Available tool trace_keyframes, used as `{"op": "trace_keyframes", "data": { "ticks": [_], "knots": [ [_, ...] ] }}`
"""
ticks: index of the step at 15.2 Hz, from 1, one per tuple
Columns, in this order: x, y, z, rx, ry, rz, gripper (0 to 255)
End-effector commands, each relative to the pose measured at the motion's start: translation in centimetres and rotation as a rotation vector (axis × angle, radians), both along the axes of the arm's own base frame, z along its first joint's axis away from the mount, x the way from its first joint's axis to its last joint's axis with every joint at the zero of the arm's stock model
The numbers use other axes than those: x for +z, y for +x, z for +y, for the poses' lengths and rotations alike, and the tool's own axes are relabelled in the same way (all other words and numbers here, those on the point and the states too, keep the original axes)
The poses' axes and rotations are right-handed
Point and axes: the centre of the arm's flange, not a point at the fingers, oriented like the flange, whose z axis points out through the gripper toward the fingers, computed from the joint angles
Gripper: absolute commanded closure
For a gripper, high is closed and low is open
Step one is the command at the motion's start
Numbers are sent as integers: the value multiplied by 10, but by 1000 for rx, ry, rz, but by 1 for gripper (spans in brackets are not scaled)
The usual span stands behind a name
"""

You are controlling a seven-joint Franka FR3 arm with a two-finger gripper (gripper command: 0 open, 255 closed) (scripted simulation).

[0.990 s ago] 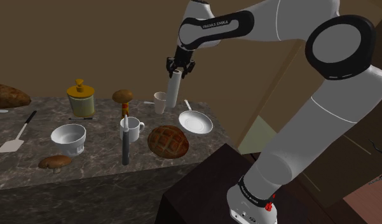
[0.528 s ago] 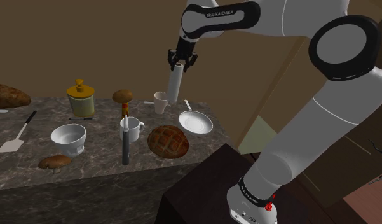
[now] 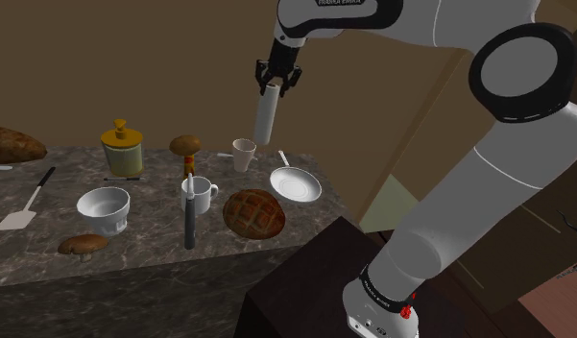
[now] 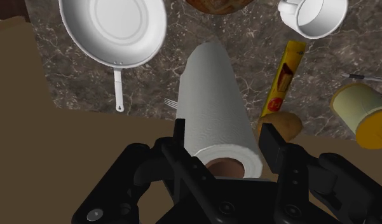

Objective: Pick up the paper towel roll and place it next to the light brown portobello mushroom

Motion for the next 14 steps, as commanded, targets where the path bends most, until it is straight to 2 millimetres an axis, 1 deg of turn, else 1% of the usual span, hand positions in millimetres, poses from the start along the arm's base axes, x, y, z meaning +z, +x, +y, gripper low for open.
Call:
{"op": "trace_keyframes", "data": {
  "ticks": [1, 5, 14],
  "knots": [
    [11, 0, 0, 0, 0, 0, 255],
    [31, 0, 0, 0, 0, 0, 255],
    [32, -8, 118, 0, 0, 0, 255]
  ]
}}
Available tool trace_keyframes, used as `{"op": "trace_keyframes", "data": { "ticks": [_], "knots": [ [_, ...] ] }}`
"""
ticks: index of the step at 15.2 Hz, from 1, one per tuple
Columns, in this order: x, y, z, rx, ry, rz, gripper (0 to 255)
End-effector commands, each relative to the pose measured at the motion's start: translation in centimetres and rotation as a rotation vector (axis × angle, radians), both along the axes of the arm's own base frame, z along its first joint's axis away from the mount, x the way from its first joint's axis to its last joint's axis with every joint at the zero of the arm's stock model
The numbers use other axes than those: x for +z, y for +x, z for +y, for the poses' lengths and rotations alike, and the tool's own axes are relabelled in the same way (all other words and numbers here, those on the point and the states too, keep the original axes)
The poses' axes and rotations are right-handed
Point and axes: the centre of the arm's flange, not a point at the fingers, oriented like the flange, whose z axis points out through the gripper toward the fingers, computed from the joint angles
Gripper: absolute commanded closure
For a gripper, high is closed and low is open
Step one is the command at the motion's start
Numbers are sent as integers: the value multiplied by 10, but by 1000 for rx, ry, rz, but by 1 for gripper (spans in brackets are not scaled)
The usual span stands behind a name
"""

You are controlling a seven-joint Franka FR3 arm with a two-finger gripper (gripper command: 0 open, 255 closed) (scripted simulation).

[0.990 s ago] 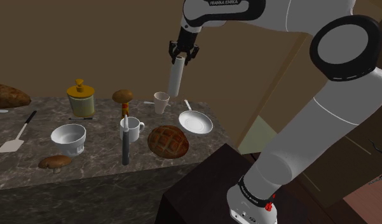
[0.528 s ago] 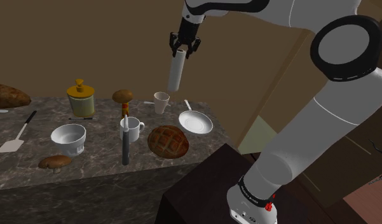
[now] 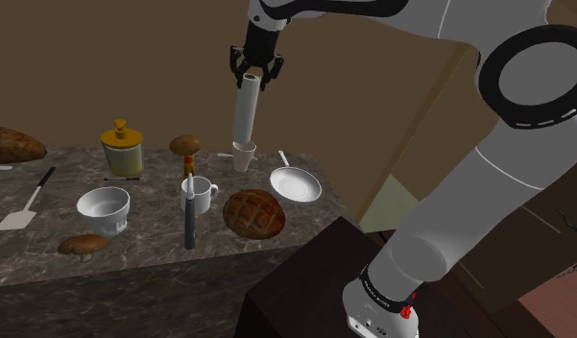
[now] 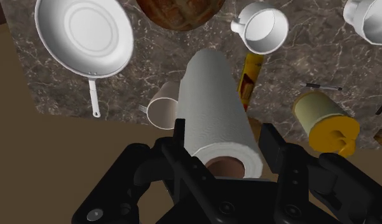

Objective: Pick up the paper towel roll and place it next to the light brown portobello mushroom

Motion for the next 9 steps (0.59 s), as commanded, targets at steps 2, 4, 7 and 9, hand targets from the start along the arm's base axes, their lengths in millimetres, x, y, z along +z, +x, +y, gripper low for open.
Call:
{"op": "trace_keyframes", "data": {
  "ticks": [2, 4, 7, 9],
  "knots": [
    [0, -1, 42, -1, 0, 0, 255],
    [0, -3, 68, -1, 0, 0, 255],
    [0, -5, 108, -1, 0, 0, 255],
    [0, -7, 134, -1, 0, 0, 255]
  ]
}}
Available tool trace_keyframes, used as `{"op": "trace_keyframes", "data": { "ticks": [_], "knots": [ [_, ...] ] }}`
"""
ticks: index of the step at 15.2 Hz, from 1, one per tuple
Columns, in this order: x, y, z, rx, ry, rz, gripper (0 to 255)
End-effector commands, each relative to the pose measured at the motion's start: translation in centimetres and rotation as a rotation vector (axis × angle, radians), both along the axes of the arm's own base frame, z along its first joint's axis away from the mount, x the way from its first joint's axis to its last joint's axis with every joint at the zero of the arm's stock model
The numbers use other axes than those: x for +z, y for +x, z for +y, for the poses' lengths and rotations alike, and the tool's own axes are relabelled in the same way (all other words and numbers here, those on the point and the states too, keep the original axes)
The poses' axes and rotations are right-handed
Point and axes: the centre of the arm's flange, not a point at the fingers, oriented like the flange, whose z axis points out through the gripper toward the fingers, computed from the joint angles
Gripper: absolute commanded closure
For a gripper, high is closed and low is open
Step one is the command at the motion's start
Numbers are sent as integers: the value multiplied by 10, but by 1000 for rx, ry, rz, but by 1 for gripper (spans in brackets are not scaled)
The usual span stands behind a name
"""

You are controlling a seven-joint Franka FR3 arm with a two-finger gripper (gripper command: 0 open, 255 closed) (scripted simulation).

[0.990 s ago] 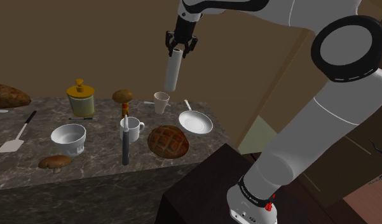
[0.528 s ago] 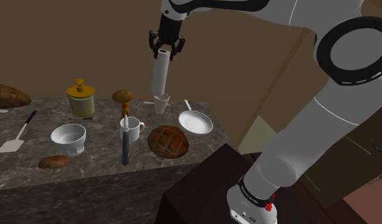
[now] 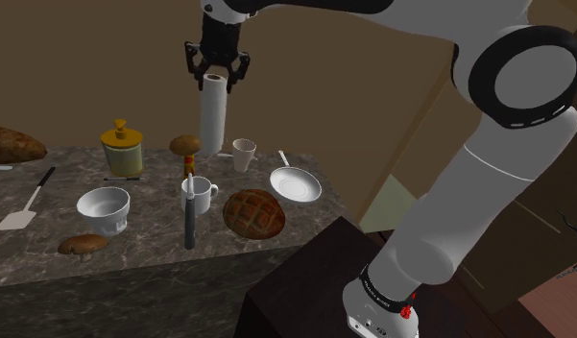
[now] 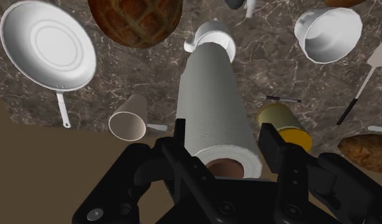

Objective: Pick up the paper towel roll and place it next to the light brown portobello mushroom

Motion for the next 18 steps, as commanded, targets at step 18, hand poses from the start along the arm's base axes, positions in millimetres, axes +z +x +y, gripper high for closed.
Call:
{"op": "trace_keyframes", "data": {
  "ticks": [18],
  "knots": [
    [-26, -15, 179, -2, 0, 0, 255]
  ]
}}
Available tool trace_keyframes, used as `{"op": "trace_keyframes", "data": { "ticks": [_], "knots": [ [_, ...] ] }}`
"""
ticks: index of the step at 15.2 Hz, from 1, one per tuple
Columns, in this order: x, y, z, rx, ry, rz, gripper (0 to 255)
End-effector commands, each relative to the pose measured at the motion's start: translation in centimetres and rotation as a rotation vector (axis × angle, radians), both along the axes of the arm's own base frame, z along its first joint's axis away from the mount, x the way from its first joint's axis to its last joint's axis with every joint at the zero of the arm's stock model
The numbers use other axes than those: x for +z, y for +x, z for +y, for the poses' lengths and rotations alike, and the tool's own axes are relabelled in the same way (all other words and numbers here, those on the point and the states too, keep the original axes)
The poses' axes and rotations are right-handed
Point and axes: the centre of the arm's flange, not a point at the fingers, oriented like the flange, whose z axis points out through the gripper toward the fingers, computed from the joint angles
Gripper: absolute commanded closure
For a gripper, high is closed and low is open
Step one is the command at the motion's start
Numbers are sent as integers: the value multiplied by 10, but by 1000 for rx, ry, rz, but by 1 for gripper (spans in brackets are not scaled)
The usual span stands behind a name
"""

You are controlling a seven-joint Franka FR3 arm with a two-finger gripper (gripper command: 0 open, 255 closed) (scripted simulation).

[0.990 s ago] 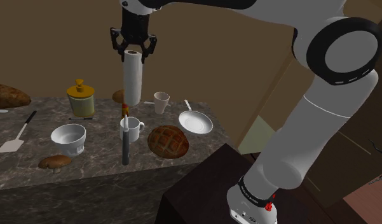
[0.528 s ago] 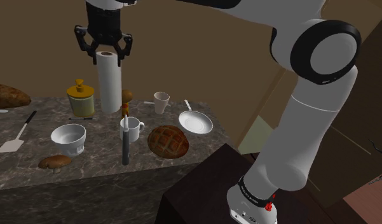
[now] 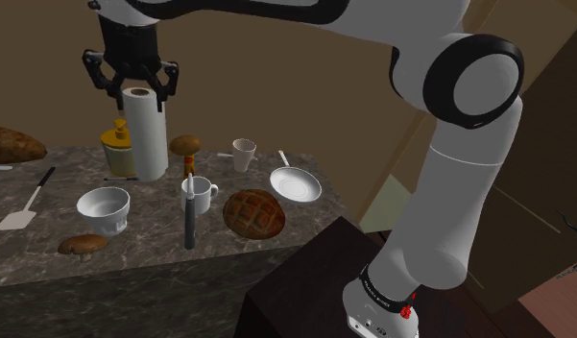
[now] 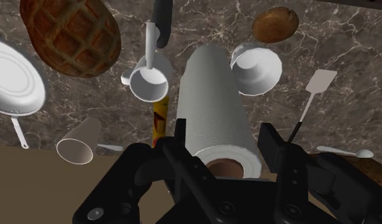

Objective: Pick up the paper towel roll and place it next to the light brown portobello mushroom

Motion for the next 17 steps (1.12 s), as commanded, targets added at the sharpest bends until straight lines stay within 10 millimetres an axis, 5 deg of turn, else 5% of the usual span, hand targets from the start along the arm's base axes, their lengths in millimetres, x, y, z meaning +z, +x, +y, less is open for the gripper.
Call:
{"op": "trace_keyframes", "data": {
  "ticks": [1, 17],
  "knots": [
    [-10, 0, 0, 0, 0, -1, 255],
    [-94, 0, 0, 0, 0, -1, 255]
  ]
}}
